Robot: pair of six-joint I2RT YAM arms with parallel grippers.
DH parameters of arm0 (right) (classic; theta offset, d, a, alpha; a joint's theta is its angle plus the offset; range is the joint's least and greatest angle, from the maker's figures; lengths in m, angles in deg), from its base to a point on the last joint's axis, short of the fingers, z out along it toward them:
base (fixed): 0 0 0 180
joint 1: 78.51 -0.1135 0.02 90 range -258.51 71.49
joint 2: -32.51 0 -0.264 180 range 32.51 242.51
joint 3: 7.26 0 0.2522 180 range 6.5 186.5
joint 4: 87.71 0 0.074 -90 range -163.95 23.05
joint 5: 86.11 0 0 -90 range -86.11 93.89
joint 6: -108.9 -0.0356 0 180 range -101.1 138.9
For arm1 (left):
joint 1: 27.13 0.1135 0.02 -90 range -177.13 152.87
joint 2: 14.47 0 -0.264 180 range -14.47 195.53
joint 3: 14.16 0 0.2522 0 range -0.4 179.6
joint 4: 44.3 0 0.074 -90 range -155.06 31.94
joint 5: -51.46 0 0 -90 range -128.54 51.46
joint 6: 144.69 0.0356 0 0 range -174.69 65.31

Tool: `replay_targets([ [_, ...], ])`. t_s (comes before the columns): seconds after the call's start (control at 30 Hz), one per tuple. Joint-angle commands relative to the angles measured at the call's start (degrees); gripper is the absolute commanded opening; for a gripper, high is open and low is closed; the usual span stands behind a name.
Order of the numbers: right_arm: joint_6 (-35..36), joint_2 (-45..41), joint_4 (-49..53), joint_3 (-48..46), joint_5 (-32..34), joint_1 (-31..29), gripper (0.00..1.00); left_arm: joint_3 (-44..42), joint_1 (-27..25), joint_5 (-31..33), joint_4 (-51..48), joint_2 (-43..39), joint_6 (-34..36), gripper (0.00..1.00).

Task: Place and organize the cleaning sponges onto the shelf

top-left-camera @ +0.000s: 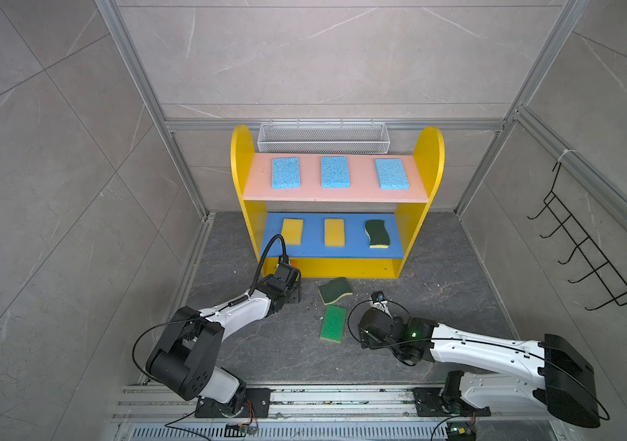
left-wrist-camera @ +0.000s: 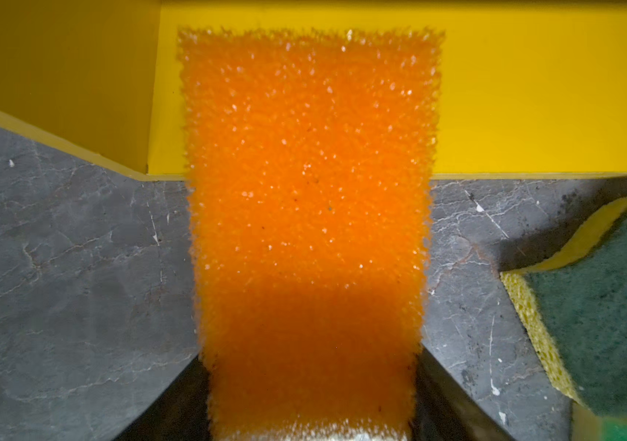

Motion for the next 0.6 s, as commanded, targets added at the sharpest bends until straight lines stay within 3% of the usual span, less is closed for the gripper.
replay_targets([
  [0.0, -1.71, -0.94, -0.18, -0.98, -0.13, -0.27, 0.91, 2.65, 0.64, 2.02, 3.07, 1.25, 1.35, 0.69],
  [0.57, -1.78, -1.73, 0.37, -1.45, 0.09, -0.27, 0.91, 4.14, 1.08, 4.54, 7.03, 5.01, 1.31, 0.69],
])
